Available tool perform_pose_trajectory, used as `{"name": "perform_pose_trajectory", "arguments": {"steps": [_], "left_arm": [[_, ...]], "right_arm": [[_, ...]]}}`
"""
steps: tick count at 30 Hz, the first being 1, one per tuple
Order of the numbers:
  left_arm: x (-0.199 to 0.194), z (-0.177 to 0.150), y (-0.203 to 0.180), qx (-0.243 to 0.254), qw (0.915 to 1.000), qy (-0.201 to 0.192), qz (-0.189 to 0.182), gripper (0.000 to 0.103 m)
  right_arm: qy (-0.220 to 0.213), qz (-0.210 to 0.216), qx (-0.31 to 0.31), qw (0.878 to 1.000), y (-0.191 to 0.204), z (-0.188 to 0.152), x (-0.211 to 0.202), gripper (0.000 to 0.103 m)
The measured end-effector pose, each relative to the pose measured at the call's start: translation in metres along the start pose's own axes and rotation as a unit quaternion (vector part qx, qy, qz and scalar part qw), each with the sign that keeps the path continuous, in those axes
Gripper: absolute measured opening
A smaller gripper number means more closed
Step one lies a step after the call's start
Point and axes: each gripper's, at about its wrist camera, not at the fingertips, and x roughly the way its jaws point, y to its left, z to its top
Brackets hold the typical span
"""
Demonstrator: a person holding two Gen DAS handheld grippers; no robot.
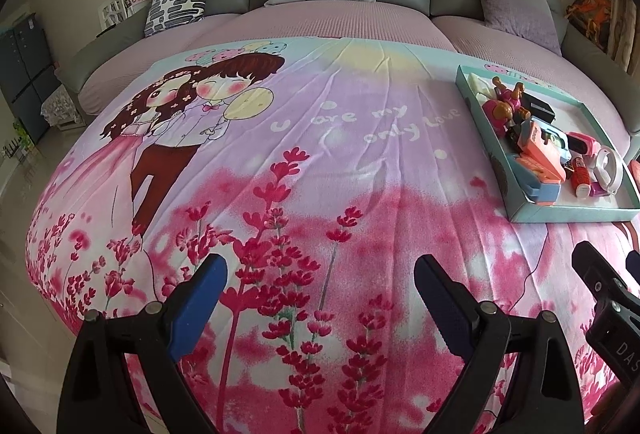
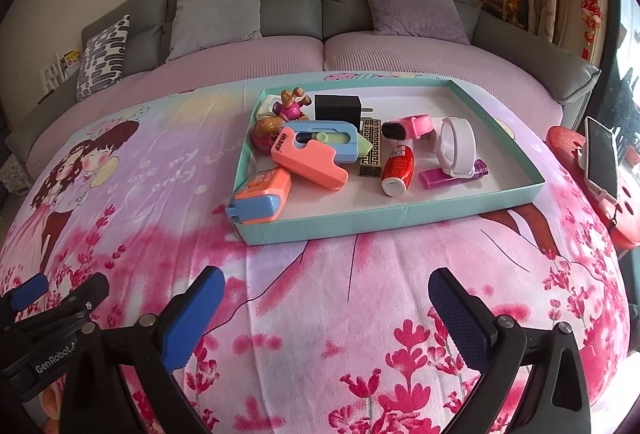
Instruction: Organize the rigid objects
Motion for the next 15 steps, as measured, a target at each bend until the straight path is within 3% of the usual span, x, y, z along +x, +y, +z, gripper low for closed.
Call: {"name": "perform_pose_trajectory", "arguments": {"steps": [15], "left_arm": [[-0.010, -0.005, -0.001, 0.003, 0.9996, -0.026, 0.008, 0.095]], "right_arm": [[-0.025, -0.005, -0.006, 1.000, 0.002, -0.003, -0.015, 0.103]]}}
